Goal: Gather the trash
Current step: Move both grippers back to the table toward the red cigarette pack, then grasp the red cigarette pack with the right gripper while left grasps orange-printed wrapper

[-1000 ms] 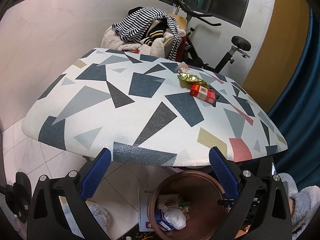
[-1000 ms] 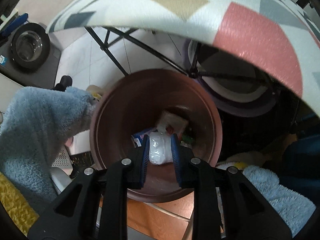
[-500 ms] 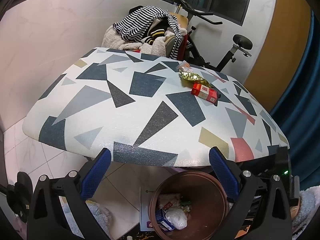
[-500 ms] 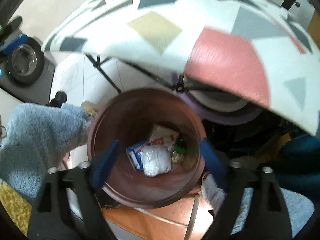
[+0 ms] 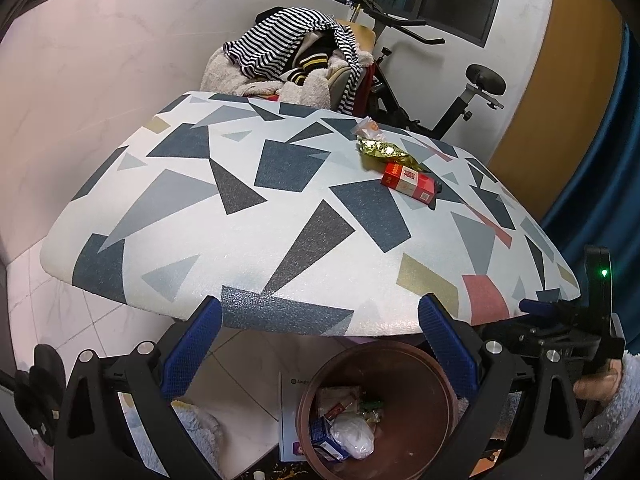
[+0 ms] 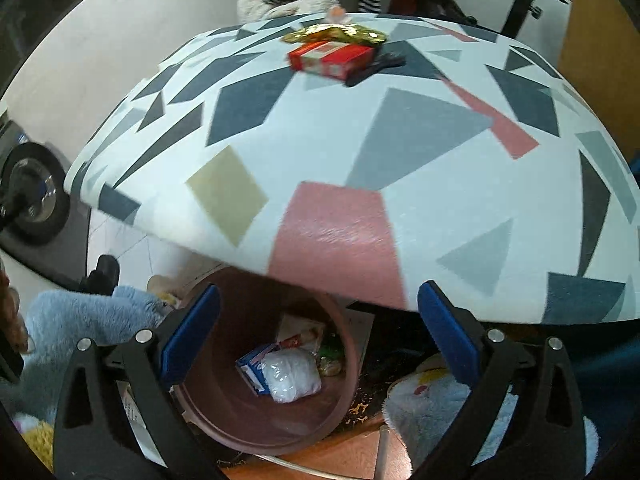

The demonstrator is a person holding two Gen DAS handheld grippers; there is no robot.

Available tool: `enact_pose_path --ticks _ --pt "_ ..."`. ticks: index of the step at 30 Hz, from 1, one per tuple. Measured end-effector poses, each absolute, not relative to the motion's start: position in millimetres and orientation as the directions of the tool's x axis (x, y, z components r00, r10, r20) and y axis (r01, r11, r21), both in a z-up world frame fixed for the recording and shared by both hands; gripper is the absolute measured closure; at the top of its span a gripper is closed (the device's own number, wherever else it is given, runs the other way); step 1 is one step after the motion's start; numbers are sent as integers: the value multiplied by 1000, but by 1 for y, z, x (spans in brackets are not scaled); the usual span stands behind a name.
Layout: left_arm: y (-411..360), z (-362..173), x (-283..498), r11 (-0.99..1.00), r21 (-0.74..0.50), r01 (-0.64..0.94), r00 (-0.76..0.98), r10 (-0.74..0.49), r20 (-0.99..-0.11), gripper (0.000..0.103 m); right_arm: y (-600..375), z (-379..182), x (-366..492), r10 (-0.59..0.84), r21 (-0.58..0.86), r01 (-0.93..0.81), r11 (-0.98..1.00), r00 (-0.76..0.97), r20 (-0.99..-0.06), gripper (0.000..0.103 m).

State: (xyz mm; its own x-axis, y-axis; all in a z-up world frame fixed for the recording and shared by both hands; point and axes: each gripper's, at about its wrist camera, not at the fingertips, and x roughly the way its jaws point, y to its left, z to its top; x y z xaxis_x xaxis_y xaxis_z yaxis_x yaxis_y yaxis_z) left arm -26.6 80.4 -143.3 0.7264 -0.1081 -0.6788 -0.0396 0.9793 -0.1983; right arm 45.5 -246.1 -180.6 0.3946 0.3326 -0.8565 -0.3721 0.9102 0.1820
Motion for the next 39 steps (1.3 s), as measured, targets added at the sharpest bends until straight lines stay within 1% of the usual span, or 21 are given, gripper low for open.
enact_pose_path --ticks 11,20,23,31,39 --pt "83 -153 -10 977 -209 -47 705 -115 -700 7 -264 -182 68 313 179 -334 925 409 -857 6" --pt "91 -151 26 976 -215 -45 703 -122 -700 7 -263 -174 103 312 174 -331 927 426 -849 6" --pt "94 -150 39 975 -218 -47 708 -122 -695 7 -256 -172 126 317 169 -351 921 425 -848 6" --pt "110 -152 70 974 -219 -66 709 -108 -697 7 -203 -166 212 379 145 -515 845 385 -842 6" --pt "131 -164 79 967 -228 -115 695 -85 -714 7 -158 -174 272 359 86 -601 795 351 -865 6"
